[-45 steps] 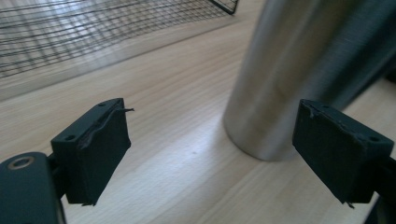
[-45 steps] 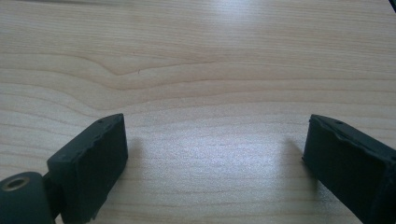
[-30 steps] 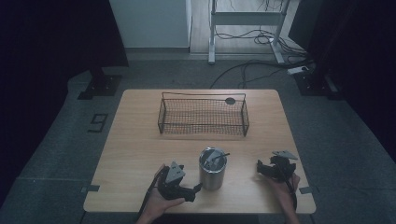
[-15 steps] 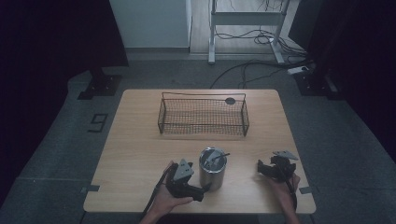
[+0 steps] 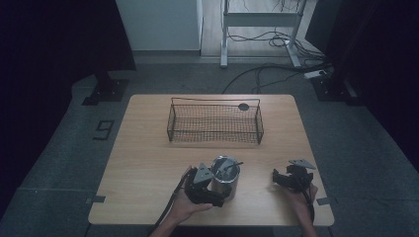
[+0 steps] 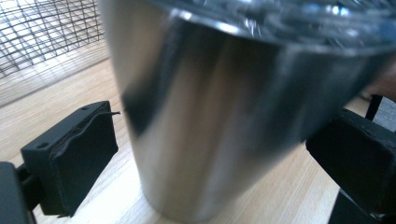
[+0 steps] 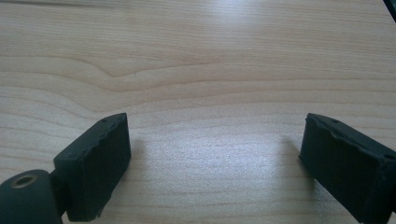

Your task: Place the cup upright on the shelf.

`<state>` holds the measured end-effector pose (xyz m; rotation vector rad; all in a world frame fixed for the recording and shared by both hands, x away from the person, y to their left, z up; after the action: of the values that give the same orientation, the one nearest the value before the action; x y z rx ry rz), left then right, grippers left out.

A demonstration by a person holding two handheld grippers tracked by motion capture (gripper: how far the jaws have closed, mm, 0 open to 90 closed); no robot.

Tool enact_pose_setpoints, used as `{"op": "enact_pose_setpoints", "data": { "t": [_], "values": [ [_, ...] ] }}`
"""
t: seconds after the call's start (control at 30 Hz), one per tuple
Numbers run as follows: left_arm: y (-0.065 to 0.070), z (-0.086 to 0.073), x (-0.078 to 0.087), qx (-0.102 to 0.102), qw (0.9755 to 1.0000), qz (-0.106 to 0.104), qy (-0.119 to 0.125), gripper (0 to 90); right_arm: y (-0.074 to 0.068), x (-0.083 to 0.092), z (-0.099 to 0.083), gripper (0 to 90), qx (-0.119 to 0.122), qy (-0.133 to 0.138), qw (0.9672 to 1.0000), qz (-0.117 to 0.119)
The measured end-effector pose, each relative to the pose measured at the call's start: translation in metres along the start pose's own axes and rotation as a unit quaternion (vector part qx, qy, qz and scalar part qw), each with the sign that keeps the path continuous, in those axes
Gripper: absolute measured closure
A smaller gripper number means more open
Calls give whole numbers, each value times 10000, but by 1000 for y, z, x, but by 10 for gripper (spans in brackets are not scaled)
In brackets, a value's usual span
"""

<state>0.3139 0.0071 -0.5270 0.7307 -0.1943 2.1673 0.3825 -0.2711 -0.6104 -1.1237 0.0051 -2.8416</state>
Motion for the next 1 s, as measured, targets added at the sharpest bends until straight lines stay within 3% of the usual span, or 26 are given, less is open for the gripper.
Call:
{"op": "enact_pose_setpoints", "data": {
  "t": [0.27, 0.47, 1.0],
  "values": [
    [3, 8, -19, 22, 9997, 262, 11, 1, 0, 0, 0, 86, 0, 7, 10000, -9],
    [3, 10, -24, -1, 9991, 349, 225, 13, 1, 0, 0, 87, 0, 9, 10000, -10],
    [1, 10, -21, -256, 9988, 272, 319, 34, 1, 1, 0, 107, -35, 29, 10000, -46]
  ]
}}
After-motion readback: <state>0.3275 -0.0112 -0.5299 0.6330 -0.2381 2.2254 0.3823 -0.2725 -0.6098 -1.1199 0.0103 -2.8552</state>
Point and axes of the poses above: each handheld gripper's, and its own axes: x roughly backward along the jaws, z roughly out of its top, y roughly to its right, the point moved 8 cm from there along -x, roughly forward along the jaws, and after that the axes turned 2 degrees about z, right-handed, at the moved point
